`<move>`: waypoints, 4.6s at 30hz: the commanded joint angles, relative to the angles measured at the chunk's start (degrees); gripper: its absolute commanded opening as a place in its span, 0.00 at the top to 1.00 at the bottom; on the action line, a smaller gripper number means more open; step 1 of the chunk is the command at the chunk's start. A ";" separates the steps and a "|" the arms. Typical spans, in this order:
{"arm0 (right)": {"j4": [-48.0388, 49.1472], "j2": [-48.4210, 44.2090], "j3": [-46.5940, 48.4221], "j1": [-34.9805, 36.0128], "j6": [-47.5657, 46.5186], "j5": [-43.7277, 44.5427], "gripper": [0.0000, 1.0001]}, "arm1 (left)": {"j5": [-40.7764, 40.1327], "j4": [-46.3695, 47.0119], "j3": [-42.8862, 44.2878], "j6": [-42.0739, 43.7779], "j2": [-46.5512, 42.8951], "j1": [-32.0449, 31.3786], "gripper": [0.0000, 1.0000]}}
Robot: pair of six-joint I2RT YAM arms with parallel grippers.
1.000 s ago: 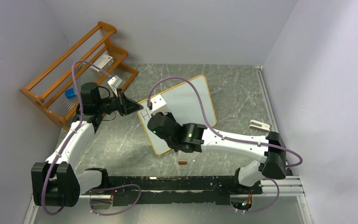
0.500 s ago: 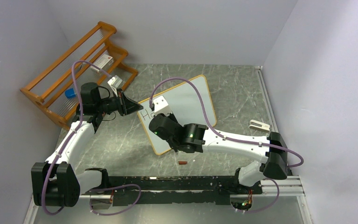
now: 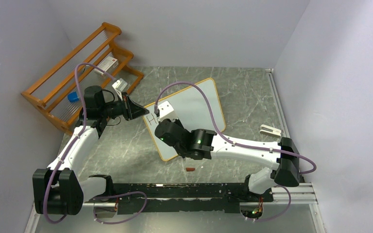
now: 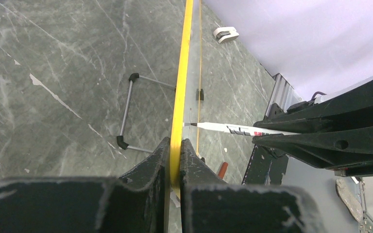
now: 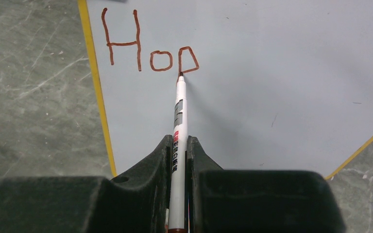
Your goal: Write a sentence on the whiteboard
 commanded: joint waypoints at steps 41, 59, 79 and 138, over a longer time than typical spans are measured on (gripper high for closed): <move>4.40 -2.86 -2.15 -2.60 -1.10 0.58 1.00 | -1.26 -4.66 -0.46 3.17 1.39 -0.88 0.95; 2.98 -2.93 -2.15 -3.57 -1.18 2.25 1.00 | -1.17 -4.79 -0.37 3.18 1.59 -0.88 0.95; 4.44 -3.14 -2.07 -3.84 -1.95 3.50 1.00 | -1.40 -5.11 -0.29 3.51 1.68 -0.88 0.95; 0.13 -2.01 -1.89 -3.74 -0.82 -2.57 1.00 | -1.43 -5.08 -0.20 3.42 1.86 -0.88 0.95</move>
